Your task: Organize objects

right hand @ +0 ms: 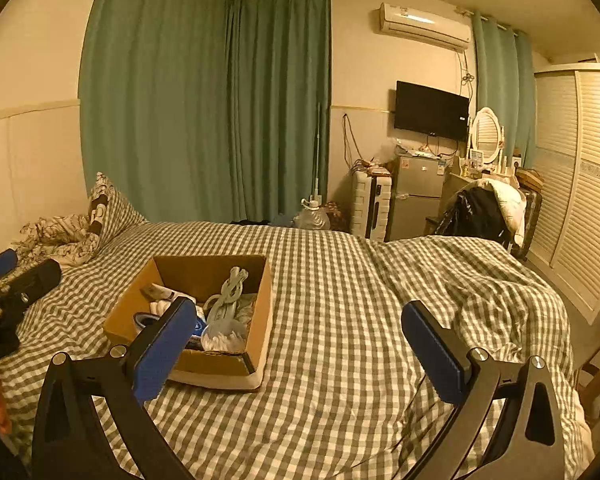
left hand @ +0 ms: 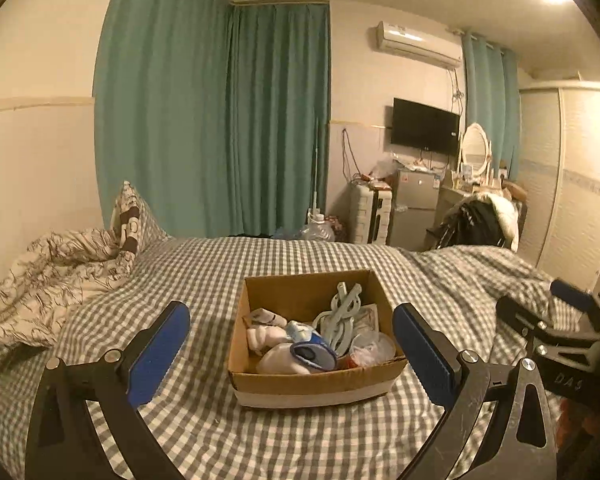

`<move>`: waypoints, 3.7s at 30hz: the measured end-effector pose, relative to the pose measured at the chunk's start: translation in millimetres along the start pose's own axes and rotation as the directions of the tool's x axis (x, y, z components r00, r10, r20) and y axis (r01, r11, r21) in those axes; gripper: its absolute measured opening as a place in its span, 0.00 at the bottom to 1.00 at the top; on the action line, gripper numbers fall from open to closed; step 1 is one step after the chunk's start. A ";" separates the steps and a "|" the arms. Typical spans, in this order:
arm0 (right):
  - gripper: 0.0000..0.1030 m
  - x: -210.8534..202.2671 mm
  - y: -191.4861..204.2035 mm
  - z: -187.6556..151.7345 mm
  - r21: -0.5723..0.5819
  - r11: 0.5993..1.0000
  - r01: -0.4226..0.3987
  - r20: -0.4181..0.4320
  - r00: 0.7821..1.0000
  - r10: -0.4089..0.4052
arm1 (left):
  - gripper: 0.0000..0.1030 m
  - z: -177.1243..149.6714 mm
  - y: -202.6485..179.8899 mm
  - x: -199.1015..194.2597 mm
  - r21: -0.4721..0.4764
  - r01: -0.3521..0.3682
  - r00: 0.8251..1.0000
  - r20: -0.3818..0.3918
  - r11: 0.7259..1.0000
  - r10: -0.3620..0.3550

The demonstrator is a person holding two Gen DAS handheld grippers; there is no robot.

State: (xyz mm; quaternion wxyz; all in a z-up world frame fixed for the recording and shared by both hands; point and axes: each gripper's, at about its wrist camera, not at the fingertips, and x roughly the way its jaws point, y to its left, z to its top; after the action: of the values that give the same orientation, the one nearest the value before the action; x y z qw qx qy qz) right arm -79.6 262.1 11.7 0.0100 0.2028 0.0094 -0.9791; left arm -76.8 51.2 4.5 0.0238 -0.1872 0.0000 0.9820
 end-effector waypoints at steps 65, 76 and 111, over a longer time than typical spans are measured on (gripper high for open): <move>1.00 -6.1 1.5 -0.7 -0.017 1.000 0.014 0.011 1.000 -0.013 | 1.00 -9.3 2.4 9.9 -0.005 0.031 0.997 -0.070 1.000 -0.031; 1.00 -6.7 3.9 -1.1 -0.018 1.000 0.012 0.010 1.000 -0.012 | 1.00 -9.7 3.2 9.9 -0.007 0.032 0.997 -0.069 0.999 -0.032; 1.00 -2.3 9.9 -2.7 -0.017 1.000 0.007 -0.004 1.000 -0.008 | 1.00 -7.1 3.3 9.6 -0.012 0.021 0.997 -0.069 1.000 -0.022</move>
State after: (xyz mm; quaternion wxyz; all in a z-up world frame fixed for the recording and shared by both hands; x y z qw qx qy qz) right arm -76.2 252.3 10.0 0.0080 0.2046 0.0184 -0.9786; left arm -83.2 48.2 -5.6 0.0334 -0.2214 -0.0065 0.9746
